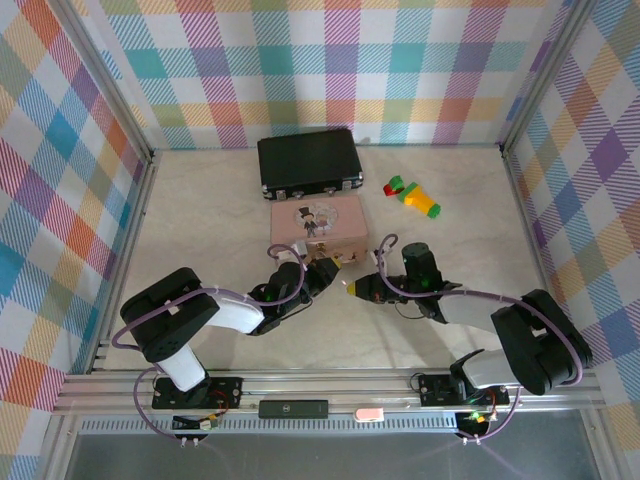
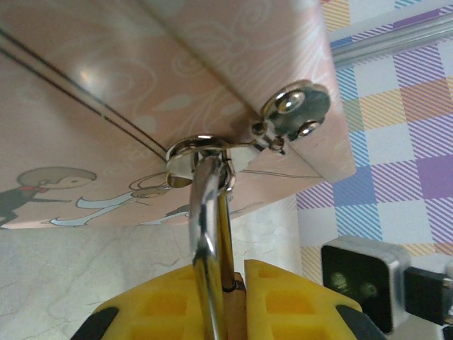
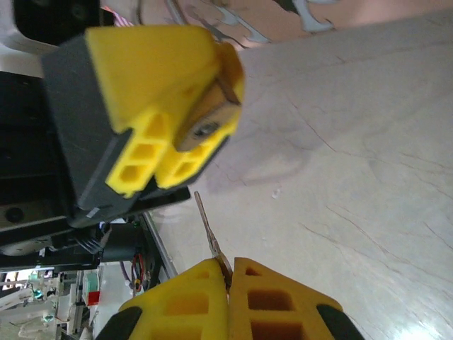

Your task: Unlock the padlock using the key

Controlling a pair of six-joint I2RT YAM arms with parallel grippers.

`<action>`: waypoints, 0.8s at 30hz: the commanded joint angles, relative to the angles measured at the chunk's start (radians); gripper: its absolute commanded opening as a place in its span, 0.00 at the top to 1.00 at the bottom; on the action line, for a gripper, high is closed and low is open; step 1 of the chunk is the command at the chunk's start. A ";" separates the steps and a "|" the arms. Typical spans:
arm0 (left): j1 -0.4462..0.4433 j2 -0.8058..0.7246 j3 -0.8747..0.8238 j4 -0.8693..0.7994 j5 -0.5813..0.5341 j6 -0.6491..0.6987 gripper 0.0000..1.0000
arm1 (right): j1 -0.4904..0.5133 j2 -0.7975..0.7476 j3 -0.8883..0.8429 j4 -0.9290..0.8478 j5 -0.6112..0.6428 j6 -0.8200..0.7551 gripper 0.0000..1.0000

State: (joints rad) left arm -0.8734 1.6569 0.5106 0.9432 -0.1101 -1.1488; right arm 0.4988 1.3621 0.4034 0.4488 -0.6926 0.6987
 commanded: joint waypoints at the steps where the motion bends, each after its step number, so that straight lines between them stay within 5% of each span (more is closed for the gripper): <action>1: 0.004 -0.031 0.005 0.107 0.015 -0.012 1.00 | 0.007 0.005 0.035 0.035 0.001 -0.018 1.00; 24: -0.008 0.017 0.003 0.186 0.021 -0.039 1.00 | 0.014 0.012 0.045 0.054 0.044 0.012 1.00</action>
State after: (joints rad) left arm -0.8745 1.6783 0.5106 1.0267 -0.0940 -1.1862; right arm 0.5056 1.3804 0.4267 0.4774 -0.6621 0.7002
